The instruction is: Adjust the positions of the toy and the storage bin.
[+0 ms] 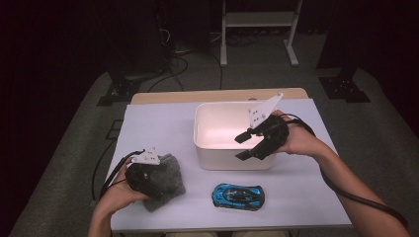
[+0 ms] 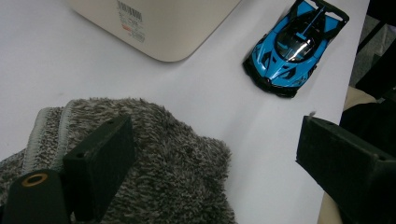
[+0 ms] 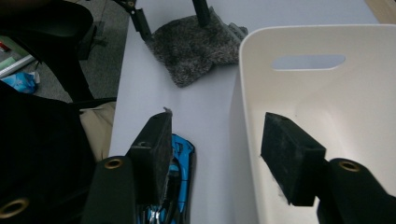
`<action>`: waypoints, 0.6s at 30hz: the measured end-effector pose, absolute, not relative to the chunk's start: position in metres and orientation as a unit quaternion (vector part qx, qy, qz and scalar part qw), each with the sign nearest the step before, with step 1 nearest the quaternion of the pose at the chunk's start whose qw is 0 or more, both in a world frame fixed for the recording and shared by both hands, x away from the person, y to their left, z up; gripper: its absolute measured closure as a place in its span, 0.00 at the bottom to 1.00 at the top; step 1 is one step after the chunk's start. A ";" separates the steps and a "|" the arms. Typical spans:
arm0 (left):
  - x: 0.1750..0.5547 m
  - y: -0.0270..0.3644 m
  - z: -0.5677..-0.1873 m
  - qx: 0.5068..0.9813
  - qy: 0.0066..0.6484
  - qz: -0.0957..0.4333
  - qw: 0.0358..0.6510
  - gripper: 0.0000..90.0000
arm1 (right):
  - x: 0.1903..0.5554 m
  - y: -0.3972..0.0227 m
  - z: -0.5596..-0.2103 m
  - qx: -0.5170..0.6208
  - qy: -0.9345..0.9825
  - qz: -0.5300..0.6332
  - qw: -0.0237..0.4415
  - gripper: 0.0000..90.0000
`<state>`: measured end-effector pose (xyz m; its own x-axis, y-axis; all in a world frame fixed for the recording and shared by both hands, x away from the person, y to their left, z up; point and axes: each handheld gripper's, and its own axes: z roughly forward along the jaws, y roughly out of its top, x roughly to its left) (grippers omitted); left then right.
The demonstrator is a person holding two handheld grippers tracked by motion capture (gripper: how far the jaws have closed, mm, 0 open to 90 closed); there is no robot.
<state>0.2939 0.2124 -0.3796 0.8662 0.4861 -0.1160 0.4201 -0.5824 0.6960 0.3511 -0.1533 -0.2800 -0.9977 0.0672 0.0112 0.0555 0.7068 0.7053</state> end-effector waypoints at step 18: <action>0.295 0.216 -0.382 0.888 0.261 0.044 0.377 0.12 | 0.293 -0.153 -0.315 0.013 0.933 0.358 0.007 0.33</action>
